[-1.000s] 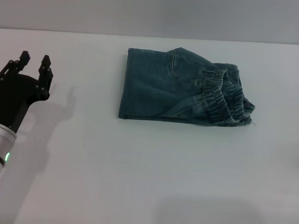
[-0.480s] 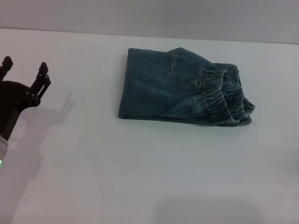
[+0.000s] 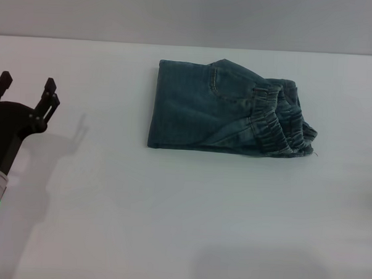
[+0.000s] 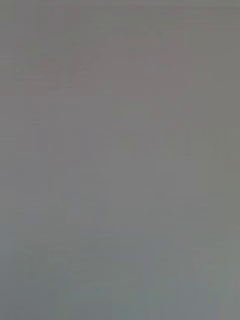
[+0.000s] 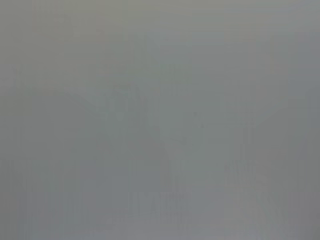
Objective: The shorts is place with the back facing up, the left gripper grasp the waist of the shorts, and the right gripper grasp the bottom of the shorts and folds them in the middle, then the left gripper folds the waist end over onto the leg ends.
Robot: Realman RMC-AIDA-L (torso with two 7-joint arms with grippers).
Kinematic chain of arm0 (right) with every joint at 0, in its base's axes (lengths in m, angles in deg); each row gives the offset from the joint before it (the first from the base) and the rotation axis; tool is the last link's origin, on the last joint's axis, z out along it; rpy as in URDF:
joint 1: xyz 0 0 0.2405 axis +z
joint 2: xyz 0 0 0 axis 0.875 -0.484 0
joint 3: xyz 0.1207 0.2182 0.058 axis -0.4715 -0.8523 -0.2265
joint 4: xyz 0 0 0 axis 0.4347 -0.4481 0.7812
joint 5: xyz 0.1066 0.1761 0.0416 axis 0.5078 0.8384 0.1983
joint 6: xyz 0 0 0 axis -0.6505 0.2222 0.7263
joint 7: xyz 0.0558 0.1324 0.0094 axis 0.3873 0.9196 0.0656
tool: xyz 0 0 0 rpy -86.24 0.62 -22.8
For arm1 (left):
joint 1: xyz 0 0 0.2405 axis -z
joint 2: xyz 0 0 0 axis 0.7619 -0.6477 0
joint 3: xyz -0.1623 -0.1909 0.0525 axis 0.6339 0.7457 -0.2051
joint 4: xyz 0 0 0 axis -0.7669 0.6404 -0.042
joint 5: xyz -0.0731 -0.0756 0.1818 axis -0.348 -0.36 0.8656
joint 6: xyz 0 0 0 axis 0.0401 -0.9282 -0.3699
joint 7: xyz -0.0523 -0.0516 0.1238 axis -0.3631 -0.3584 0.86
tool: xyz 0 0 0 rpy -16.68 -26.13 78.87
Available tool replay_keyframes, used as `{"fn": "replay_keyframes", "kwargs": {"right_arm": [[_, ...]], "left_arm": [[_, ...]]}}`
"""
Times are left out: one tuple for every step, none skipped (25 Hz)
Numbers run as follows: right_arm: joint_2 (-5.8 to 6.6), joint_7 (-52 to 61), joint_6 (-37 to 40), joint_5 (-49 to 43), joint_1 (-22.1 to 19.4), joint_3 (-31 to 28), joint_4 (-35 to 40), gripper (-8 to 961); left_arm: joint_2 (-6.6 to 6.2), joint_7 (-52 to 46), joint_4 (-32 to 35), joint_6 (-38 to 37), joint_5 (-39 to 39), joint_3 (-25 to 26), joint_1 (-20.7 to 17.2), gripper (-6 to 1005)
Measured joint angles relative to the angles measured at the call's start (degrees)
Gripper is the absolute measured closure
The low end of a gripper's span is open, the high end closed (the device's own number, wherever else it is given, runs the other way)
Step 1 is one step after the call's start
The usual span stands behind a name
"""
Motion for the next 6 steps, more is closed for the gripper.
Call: {"fn": "replay_keyframes", "kwargs": {"right_arm": [[0.0, 0.0, 0.0, 0.0, 0.2, 0.0, 0.3, 374], [0.01, 0.0, 0.0, 0.0, 0.4, 0.0, 0.6, 374], [0.03, 0.0, 0.0, 0.0, 0.9, 0.0, 1.0, 374], [0.04, 0.0, 0.0, 0.0, 1.1, 0.0, 1.3, 374], [0.06, 0.0, 0.0, 0.0, 1.5, 0.0, 1.6, 374], [0.07, 0.0, 0.0, 0.0, 1.9, -0.1, 2.0, 374]], "left_arm": [[0.0, 0.0, 0.0, 0.0, -0.1, 0.0, 0.1, 189], [0.0, 0.0, -0.1, 0.0, -0.3, 0.0, 0.1, 189], [0.0, 0.0, -0.2, 0.0, -0.5, 0.0, 0.2, 189], [0.0, 0.0, -0.2, 0.0, -0.7, 0.0, 0.2, 189], [0.0, 0.0, -0.3, 0.0, -1.1, 0.0, 0.2, 189], [0.0, 0.0, -0.3, -0.1, -1.3, 0.0, 0.2, 189]]}}
